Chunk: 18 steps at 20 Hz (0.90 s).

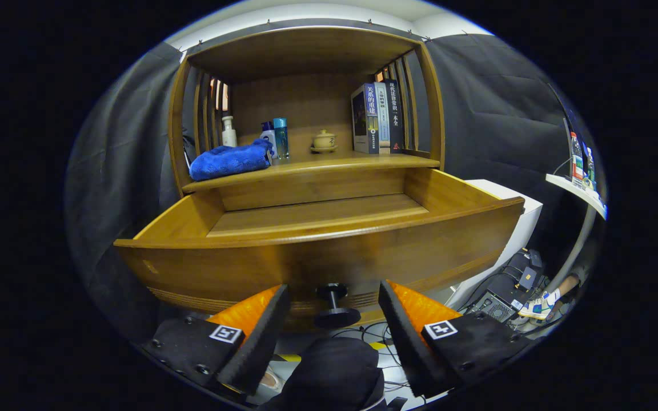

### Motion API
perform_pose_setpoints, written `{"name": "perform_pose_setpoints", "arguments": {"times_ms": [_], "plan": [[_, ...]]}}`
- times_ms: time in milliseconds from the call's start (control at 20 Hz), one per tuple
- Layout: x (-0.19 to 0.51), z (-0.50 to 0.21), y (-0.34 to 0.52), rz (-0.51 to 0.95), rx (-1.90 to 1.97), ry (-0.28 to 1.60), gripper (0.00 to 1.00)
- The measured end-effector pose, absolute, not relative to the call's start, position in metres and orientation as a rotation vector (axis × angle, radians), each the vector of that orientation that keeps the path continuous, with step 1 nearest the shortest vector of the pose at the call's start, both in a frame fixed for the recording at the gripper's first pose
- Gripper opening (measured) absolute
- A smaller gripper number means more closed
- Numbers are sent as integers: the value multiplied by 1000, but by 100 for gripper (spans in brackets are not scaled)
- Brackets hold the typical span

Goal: Pull open the drawer, take out the items inside it, and place them on the countertop above the cabinet.

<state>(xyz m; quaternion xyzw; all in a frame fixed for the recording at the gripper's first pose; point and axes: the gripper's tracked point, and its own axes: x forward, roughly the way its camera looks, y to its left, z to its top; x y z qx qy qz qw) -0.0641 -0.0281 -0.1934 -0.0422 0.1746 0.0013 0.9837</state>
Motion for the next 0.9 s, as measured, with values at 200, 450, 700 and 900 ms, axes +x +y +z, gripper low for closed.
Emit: {"name": "perform_pose_setpoints", "arguments": {"times_ms": [200,450,700,900], "plan": [[-68,-166,-19,26,-67,325,98],[-66,-123,-8,54,-36,267,98],[-48,-94,-9,47,-97,221,98],[-18,-84,8,94,-100,237,98]]}}
